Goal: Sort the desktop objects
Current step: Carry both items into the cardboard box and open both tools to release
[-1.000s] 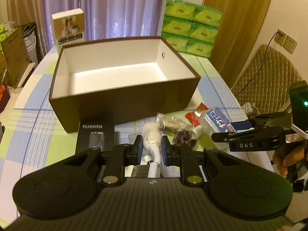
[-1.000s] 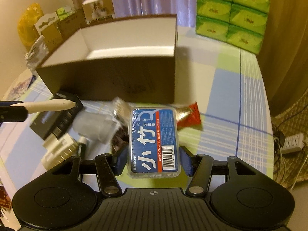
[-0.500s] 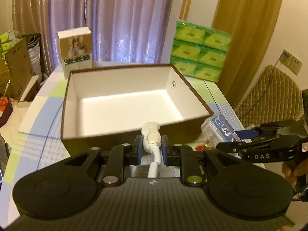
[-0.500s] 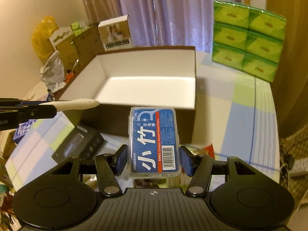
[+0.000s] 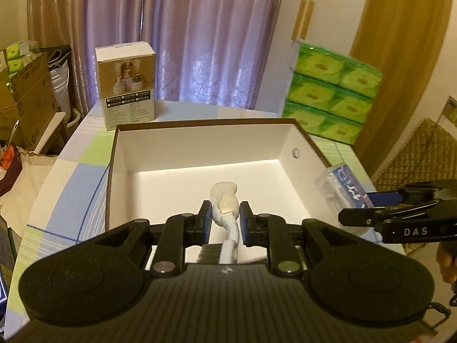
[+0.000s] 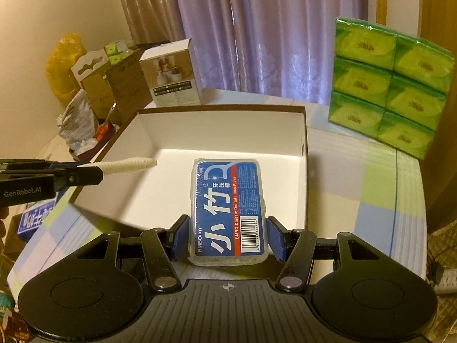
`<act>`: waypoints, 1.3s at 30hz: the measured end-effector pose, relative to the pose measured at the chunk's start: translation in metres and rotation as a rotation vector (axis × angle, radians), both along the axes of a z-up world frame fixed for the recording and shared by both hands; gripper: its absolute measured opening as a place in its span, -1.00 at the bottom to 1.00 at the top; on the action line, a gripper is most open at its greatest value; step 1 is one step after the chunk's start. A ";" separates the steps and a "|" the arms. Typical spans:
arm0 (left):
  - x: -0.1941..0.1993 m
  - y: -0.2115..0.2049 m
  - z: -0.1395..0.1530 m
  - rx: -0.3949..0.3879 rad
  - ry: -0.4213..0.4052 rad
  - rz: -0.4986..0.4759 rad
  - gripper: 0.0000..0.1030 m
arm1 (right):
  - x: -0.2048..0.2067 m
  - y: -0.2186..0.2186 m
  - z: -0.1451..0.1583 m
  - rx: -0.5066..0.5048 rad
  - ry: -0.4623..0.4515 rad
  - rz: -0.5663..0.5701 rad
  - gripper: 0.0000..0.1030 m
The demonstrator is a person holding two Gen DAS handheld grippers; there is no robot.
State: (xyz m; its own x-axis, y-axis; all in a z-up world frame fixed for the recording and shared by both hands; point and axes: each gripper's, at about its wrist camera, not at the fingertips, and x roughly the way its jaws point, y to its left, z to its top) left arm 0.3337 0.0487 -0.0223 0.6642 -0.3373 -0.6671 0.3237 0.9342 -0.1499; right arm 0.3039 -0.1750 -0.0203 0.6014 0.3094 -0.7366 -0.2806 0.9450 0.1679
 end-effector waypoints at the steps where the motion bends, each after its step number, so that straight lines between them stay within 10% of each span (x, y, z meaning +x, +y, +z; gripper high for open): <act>1: 0.008 0.000 -0.003 0.007 0.002 0.004 -0.68 | 0.007 0.001 -0.002 -0.004 0.005 -0.003 0.05; 32: 0.122 -0.005 -0.109 0.230 0.275 0.096 -0.67 | 0.101 0.021 -0.064 -0.153 0.134 -0.081 0.03; 34: 0.122 -0.003 -0.108 0.237 0.274 0.093 -0.57 | 0.102 0.023 -0.066 -0.155 0.143 -0.066 -0.47; 39: 0.118 0.000 -0.104 0.232 0.268 0.074 -0.33 | 0.103 0.024 -0.067 -0.182 0.136 -0.073 -0.46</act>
